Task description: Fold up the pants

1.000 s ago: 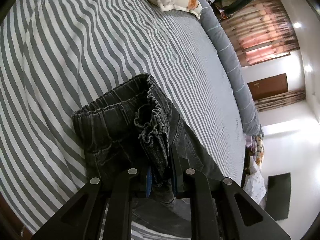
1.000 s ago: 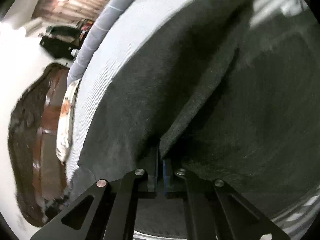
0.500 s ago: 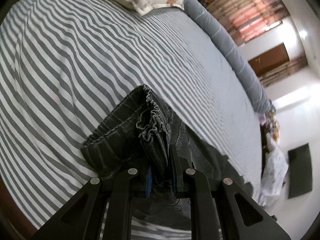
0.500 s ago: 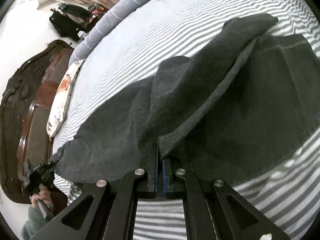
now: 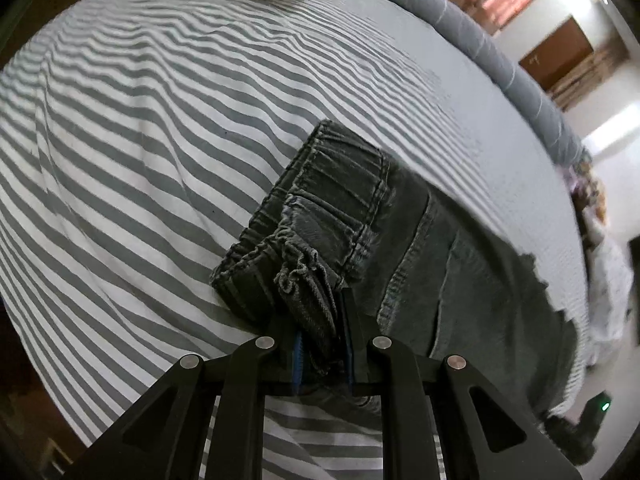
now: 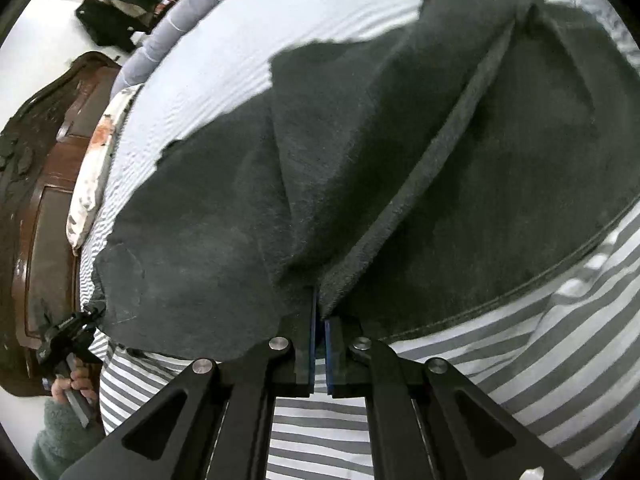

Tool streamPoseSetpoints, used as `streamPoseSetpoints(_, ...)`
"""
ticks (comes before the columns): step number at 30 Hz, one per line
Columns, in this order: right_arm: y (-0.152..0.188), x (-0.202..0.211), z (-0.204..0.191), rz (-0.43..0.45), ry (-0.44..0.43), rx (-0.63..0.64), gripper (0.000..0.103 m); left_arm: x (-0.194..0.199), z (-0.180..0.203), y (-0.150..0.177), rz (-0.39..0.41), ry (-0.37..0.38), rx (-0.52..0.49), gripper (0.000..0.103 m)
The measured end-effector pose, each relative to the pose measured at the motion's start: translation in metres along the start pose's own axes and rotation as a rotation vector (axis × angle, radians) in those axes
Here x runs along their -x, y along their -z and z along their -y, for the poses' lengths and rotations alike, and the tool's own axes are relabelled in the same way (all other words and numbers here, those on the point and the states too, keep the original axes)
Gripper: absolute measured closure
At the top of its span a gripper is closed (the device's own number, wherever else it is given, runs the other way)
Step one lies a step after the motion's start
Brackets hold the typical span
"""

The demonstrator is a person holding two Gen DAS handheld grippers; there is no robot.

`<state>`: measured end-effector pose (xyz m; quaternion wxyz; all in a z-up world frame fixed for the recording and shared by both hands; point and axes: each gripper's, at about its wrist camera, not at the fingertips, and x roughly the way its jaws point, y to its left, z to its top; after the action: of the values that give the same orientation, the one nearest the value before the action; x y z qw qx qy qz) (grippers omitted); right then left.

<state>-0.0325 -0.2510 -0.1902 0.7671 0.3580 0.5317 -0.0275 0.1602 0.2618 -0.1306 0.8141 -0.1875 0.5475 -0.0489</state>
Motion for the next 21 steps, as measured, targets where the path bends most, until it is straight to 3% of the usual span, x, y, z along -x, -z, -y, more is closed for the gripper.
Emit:
streamPoseSetpoints(7,-0.002,-0.011,0.013,-0.029,-0.035,-0.067,0.089,-0.001,0.018,0.002,0.009,-0.061,-0.052,0.080)
streamPoseSetpoints(9,-0.002,-0.010,0.018,-0.026,-0.050,-0.080,0.086,0.003,0.020,0.004,0.009,-0.044,-0.049,0.071)
streamPoseSetpoints(13,-0.006,-0.005,0.027,-0.007,-0.069,-0.111,0.079,0.020,0.021,0.008,0.027,-0.042,-0.054,0.064)
streamPoseSetpoints(17,-0.013,0.001,0.037,0.015,-0.086,-0.133,0.077,0.046,0.026,0.010,0.072,-0.019,-0.048,0.058)
streamPoseSetpoints(21,-0.021,0.005,0.050,0.035,-0.116,-0.171,0.076,0.083,0.046,0.018,0.165,0.011,-0.098,0.048)
